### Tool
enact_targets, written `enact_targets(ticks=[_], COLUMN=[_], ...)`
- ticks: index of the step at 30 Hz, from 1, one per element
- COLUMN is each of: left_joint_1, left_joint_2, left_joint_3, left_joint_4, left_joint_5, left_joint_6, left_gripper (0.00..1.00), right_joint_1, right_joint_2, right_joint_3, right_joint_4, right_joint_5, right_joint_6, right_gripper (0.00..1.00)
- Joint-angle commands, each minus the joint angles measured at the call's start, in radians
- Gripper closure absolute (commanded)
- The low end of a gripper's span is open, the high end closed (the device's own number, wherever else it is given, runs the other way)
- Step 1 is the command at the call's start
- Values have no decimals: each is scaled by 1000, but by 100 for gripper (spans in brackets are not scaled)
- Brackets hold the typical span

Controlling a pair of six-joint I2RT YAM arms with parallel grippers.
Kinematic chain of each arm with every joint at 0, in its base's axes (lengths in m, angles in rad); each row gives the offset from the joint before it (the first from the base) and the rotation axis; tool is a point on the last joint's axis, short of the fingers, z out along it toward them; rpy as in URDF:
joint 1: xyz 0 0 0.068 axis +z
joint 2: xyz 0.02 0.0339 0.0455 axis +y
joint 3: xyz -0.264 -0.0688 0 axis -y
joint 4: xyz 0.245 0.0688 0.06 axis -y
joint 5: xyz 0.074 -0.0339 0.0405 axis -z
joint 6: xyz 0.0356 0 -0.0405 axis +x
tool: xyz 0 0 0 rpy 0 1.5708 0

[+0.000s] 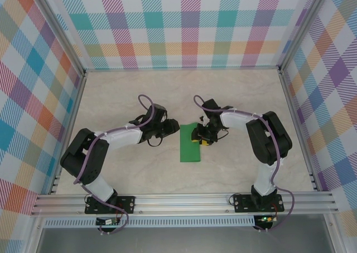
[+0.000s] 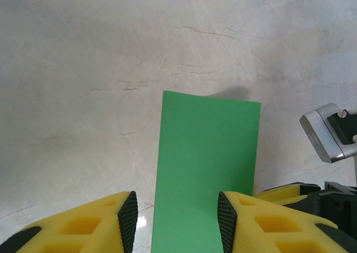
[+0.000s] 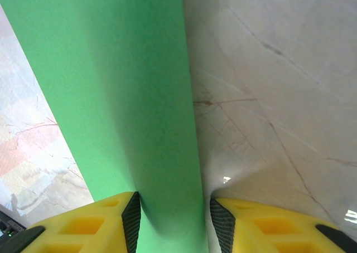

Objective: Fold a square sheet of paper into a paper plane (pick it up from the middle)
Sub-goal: Hold the square sheet of paper at the center of the table.

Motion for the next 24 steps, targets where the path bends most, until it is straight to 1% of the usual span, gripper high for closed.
enact_targets(ticks=[1,6,10,18,24], left_joint_1=[-16,-27,-33,-45,-50], left_joint_2=[32,49,61,105,137], left_joint_3=[13,23,27,11,17], left_joint_4=[12,4,18,120,145], left_joint_5=[16,10,30,119,159], left_joint_6=[-10,-12,-18,-58,-66], left_gripper=[57,58,59,69,77], right_joint_1=[1,1,1,1,1], right_joint_2=[122,129,135,153,163], right_joint_3=[-51,-51,-48,-42,-40], right_joint_4=[22,29,29,21,16], right_joint_5=[210,210,211,216,217], right_joint_6=[-35,-32,-28,-20,-19], right_gripper=[56,56,55,56,56])
